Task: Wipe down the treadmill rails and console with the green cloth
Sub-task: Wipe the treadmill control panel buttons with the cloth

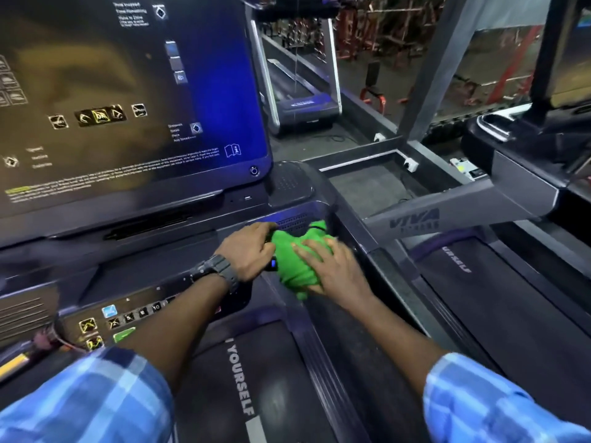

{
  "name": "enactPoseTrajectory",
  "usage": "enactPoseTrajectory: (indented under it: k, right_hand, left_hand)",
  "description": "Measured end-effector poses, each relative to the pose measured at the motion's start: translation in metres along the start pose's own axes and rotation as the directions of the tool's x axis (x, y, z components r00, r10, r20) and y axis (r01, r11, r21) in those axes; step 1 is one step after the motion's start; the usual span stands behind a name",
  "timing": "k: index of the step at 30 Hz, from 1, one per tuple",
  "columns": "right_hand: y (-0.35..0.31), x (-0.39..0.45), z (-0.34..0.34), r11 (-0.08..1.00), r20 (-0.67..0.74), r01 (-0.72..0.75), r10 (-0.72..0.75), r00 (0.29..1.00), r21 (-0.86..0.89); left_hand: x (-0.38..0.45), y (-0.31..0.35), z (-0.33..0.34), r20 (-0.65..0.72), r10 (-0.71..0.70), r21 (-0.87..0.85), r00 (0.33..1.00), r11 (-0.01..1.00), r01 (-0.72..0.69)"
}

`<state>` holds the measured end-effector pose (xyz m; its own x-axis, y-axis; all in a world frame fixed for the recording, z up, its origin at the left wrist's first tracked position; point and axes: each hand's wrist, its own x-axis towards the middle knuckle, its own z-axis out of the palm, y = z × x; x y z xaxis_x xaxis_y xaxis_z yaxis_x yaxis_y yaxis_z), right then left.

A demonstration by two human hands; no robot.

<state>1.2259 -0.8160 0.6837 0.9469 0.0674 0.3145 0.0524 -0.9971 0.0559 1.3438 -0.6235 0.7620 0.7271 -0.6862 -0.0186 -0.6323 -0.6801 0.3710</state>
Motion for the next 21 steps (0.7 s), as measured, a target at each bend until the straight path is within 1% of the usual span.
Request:
enactPoseTrajectory:
  k: [3,6,8,10,11,12,13,14,16,17,18,20,21]
  right_hand:
    - [0.006,0.019,-0.008,0.992,0.105,-0.125,0.124,0.987,0.009]
    - [-0.022,0.020,-0.005,0.975,0.099,-0.217,0.211,0.972,0.055]
    - [-0.032,0.014,0.000,0.976,0.090,-0.191,0.182,0.979,0.100]
    - [-0.022,0.007,0.001,0.991,0.081,-0.067,0.059,0.995,0.112]
    - [-0.012,0.008,0.000,0.993,0.096,-0.022,0.011,0.995,0.119]
    - [-0.002,0.010,-0.004,0.990,0.140,-0.024,0.005,0.990,0.135]
    - [0.004,0.015,-0.007,0.983,0.188,-0.082,0.051,0.981,0.164]
    - [0.005,0.022,-0.010,0.965,0.214,-0.172,0.129,0.968,0.196]
    - [-0.010,0.037,-0.016,0.919,0.215,-0.316,0.268,0.939,0.237]
    - [-0.023,0.043,-0.017,0.908,0.214,-0.345,0.297,0.931,0.238]
    - [-0.037,0.046,-0.017,0.919,0.197,-0.321,0.279,0.940,0.228]
    - [-0.054,0.040,-0.015,0.968,0.109,-0.151,0.131,0.985,0.200]
    - [-0.051,0.037,-0.015,0.984,0.079,-0.061,0.048,0.996,0.169]
  left_hand:
    - [0.001,0.005,0.000,0.006,-0.035,-0.010,0.999,0.999,0.035]
    - [0.003,0.007,0.000,0.011,-0.041,-0.003,0.999,0.999,0.041]
    - [0.004,0.008,0.001,0.007,-0.035,0.035,0.999,0.999,0.035]
    - [0.003,0.009,0.002,0.013,-0.026,0.073,1.000,0.997,0.025]
    - [0.004,0.010,0.003,0.017,-0.028,0.087,0.999,0.996,0.026]
    - [0.004,0.011,0.003,0.016,-0.037,0.092,0.999,0.995,0.036]
    - [0.005,0.011,0.003,0.012,-0.058,0.081,0.998,0.995,0.057]
    - [0.006,0.012,0.003,0.005,-0.079,0.060,0.997,0.995,0.079]
    - [0.007,0.013,0.003,-0.014,-0.110,-0.015,0.994,0.994,0.109]
    - [0.007,0.014,0.002,-0.023,-0.112,-0.057,0.993,0.992,0.110]
    - [0.008,0.013,0.001,-0.027,-0.114,-0.097,0.993,0.989,0.110]
    - [0.010,0.013,-0.001,-0.019,-0.118,-0.153,0.993,0.982,0.114]
    - [0.014,0.011,-0.002,-0.006,-0.121,-0.167,0.993,0.979,0.118]
